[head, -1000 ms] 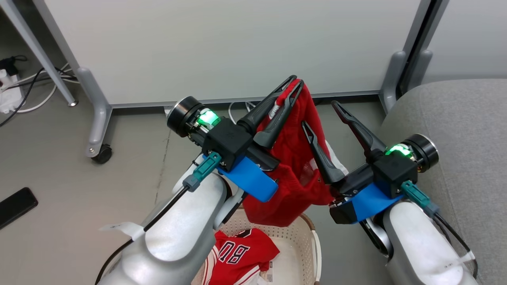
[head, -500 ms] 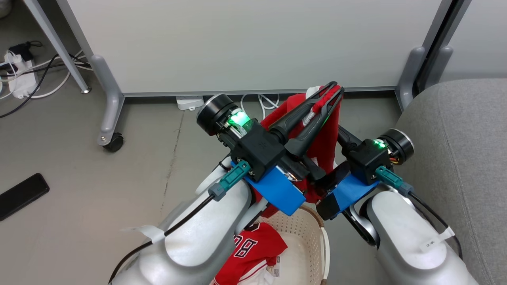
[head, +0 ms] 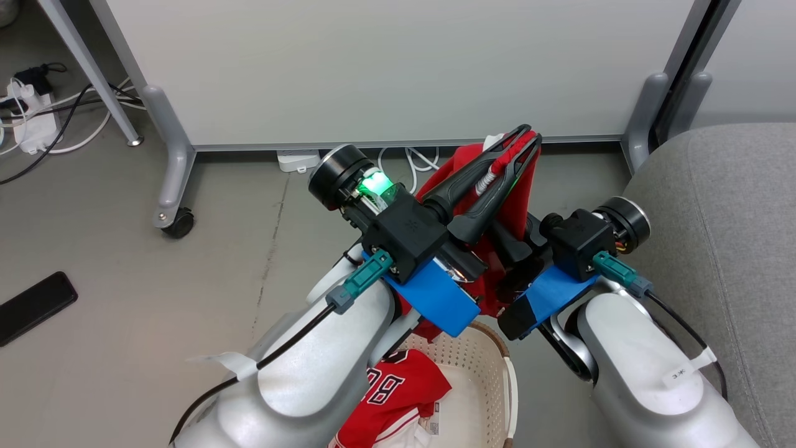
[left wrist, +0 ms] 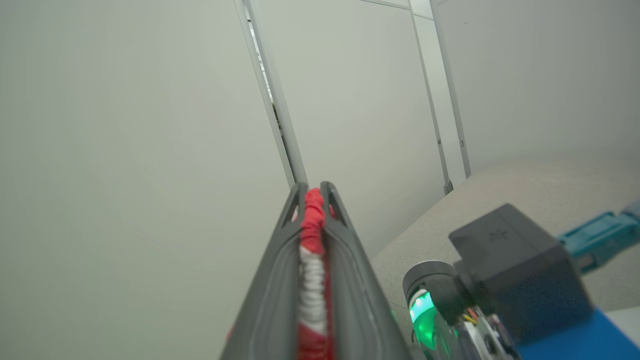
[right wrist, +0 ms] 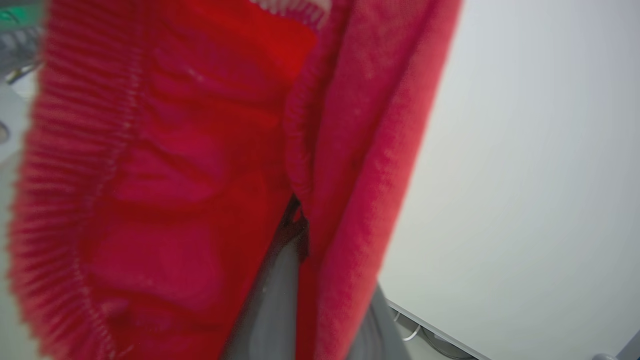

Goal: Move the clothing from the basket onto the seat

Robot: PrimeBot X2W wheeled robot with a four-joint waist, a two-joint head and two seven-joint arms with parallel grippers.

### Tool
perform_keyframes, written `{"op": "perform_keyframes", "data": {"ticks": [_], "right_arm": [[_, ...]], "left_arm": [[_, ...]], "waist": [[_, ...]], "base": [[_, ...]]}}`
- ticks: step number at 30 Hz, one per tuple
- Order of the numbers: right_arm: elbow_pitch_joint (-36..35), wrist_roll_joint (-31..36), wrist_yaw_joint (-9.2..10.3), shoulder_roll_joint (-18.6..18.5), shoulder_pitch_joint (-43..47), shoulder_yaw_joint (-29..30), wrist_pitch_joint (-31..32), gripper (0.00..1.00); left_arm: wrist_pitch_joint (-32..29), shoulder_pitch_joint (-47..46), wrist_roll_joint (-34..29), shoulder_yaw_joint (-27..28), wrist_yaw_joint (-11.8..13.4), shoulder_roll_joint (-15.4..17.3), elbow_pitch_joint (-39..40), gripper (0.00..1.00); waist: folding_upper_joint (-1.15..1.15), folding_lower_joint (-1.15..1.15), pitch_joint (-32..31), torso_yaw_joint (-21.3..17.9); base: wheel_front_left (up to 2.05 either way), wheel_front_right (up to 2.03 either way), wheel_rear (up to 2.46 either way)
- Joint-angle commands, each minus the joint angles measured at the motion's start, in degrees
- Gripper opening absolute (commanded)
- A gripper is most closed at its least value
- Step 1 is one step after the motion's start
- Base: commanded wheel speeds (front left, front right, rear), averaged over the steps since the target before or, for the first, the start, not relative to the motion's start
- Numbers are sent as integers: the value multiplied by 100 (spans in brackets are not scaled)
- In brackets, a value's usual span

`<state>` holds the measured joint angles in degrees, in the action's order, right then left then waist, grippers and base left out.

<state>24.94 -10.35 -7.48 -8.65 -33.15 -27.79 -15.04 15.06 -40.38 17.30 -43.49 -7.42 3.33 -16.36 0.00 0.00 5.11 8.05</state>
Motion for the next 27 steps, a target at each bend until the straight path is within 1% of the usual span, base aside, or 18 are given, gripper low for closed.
{"op": "perform_keyframes", "data": {"ticks": [1,15,16,17,27], "right_arm": [[-21,-57,-3,-21,19,7,-22,0],[-64,-30,-3,-9,7,54,-22,0],[-63,-36,-3,-6,5,58,-22,0],[-61,-40,-3,-4,2,60,-22,0],[-27,-54,-3,11,-34,79,-22,0]], "left_arm": [[18,-69,-2,22,-8,23,2,0],[18,-91,-20,32,-8,40,-10,0],[18,-89,-10,69,-8,38,-3,12],[18,-82,-31,104,-8,37,7,100],[17,-8,-141,205,-8,7,62,100]], "waist": [[0,0,3,-7],[0,0,44,-31],[0,0,47,-30],[0,0,49,-30],[0,0,66,-48]], "base": [[0,0,0],[0,0,0],[0,0,0],[0,0,0],[0,0,0]]}}
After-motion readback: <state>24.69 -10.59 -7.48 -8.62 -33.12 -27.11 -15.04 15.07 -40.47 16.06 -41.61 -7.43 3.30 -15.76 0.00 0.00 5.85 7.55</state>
